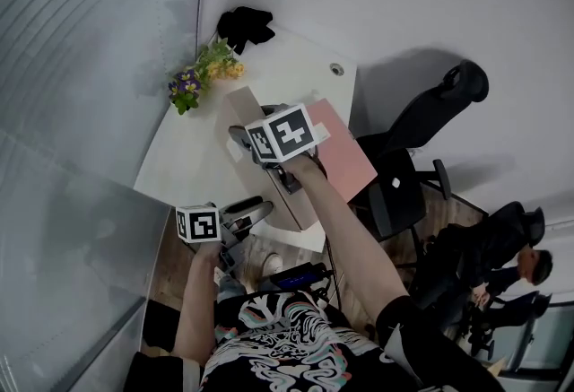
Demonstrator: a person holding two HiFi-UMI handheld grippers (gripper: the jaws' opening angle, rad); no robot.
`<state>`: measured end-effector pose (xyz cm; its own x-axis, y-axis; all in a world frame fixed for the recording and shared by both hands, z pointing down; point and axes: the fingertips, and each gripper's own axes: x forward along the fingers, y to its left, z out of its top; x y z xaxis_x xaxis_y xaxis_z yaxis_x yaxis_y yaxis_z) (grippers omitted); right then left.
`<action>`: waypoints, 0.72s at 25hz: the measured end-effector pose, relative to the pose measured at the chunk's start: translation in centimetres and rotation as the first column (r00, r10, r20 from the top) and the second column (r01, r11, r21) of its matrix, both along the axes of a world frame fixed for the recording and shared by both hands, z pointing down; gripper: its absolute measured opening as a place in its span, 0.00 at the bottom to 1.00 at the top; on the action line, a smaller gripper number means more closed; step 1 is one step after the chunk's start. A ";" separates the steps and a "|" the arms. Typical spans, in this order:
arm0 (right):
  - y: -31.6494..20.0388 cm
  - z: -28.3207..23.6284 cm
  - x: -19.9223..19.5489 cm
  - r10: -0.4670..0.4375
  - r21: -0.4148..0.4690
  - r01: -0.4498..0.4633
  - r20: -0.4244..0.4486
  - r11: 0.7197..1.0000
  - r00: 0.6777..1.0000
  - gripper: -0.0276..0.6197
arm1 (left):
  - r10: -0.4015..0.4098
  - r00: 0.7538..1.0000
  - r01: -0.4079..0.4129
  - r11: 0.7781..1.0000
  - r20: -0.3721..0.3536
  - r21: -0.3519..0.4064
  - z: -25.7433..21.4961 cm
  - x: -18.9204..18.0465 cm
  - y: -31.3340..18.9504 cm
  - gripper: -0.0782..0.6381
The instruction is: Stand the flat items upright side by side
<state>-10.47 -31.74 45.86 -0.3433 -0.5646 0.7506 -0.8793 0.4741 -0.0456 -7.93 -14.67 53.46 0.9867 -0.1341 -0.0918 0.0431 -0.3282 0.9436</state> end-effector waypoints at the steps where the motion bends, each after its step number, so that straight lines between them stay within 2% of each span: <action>1: 0.2 -0.1 0.0 0.001 0.006 -0.001 0.000 1.000 1.000 0.54 | -0.003 1.000 0.003 1.000 0.002 0.004 -0.1 0.0 0.1 0.46; 10: 1.6 -1.8 -0.6 -0.042 0.081 0.037 0.054 0.996 0.998 0.53 | -0.034 0.999 0.033 0.999 0.013 0.042 -0.1 -0.1 0.6 0.46; 18: 2.2 -3.8 0.1 -0.035 0.177 0.019 0.089 0.984 0.995 0.53 | -0.068 0.998 0.067 0.996 0.003 0.061 -0.7 0.1 0.9 0.48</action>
